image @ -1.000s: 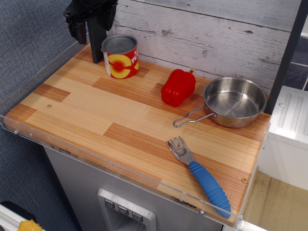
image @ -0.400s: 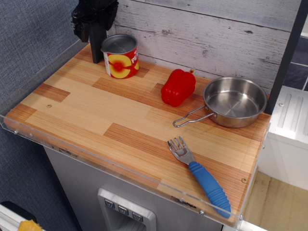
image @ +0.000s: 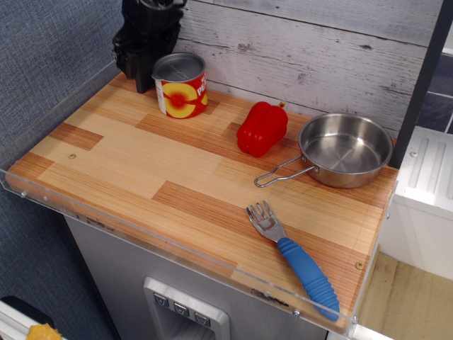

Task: PICK UP THE PLASTIC BOX AND PUT ANOTHER SIDE OF THE TABLE

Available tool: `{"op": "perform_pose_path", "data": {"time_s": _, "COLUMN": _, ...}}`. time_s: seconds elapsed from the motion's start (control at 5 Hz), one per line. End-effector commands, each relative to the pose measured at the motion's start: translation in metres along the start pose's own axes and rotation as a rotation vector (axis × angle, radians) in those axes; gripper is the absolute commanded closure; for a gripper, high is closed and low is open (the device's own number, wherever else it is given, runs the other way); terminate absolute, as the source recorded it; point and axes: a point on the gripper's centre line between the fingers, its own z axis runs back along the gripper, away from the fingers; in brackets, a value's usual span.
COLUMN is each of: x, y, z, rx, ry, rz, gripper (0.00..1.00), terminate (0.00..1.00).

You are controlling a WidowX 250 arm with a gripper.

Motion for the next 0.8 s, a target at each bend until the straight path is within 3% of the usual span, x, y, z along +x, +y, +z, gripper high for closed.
{"op": "perform_pose_path", "data": {"time_s": 0.0, "x": 0.001, "y": -0.006, "z": 0.015, "rx": -0.092, "ry": -0.024, "rz": -0.107, "gripper": 0.0, "terminate": 0.0}}
{"op": "perform_pose_path", "data": {"time_s": 0.6, "x": -0.013, "y": 0.006, "z": 0.028, "rx": -0.195, "ry": 0.012, "rz": -0.366, "gripper": 0.0, "terminate": 0.0}}
